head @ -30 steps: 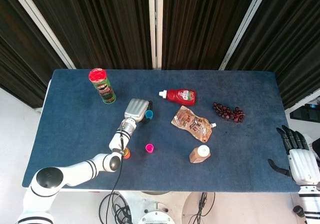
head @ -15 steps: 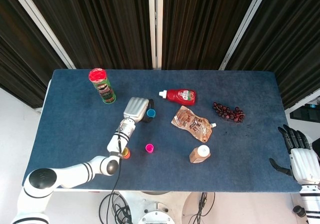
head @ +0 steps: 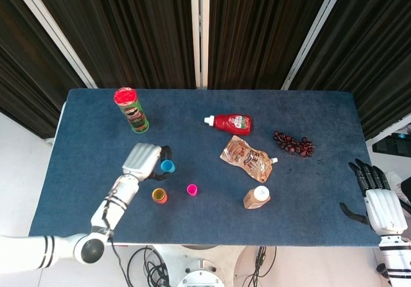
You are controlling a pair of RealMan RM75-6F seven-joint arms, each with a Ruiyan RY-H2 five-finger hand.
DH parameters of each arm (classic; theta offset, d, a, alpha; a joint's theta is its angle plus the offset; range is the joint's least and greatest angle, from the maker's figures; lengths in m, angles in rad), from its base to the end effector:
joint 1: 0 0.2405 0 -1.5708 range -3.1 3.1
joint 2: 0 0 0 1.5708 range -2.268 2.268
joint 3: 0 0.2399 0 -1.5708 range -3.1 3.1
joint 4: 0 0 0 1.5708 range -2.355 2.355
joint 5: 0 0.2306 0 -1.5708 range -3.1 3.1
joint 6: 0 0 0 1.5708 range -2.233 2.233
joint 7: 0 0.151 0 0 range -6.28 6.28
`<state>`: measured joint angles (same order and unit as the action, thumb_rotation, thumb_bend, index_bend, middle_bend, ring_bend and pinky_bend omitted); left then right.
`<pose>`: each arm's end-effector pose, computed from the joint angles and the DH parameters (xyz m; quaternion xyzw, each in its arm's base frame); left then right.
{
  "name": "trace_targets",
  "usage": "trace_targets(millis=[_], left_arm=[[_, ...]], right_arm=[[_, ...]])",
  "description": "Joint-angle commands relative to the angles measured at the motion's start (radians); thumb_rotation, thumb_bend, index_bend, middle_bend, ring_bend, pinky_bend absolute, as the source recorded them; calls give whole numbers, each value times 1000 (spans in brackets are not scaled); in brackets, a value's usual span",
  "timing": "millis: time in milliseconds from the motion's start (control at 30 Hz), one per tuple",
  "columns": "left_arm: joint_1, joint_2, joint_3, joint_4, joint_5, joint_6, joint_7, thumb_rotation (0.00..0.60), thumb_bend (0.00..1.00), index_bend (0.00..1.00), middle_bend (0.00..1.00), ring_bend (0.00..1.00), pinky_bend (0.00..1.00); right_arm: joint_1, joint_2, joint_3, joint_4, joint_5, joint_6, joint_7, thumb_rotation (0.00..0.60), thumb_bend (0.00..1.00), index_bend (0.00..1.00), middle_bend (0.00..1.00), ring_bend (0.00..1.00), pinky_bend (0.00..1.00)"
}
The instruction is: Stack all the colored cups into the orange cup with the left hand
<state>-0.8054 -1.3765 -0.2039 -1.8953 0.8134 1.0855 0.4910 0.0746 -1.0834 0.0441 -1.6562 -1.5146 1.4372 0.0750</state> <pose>-0.0811 0.3135 0.0021 -0.7091 -0.4445 -0.3807 0.3932 -0.3018 -0.1833 0.1314 0.5900 -0.4277 0.3972 0.5578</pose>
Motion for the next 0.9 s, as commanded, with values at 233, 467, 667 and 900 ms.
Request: trace_targets(millis=[233, 467, 667, 900], left_arm=[[198, 77, 175, -110, 207, 169, -43, 600, 255, 529, 559, 502, 592], [242, 14, 205, -82, 297, 206, -36, 600, 255, 527, 558, 502, 592], [261, -12, 206, -77, 314, 203, -37, 600, 255, 527, 558, 502, 592], [253, -63, 171, -42, 304, 177, -38, 600, 256, 527, 558, 502, 592]], right_arm=[[10, 9, -1, -28, -5, -9, -24, 600, 176, 0, 0, 0, 0], [3, 13, -7, -46, -18, 7, -27, 600, 172, 0, 0, 0, 0], [-4, 19, -8, -46, -18, 19, -19, 600, 174, 0, 0, 0, 0], [-2, 19, -11, -40, -10, 9, -13, 600, 174, 0, 0, 0, 0]])
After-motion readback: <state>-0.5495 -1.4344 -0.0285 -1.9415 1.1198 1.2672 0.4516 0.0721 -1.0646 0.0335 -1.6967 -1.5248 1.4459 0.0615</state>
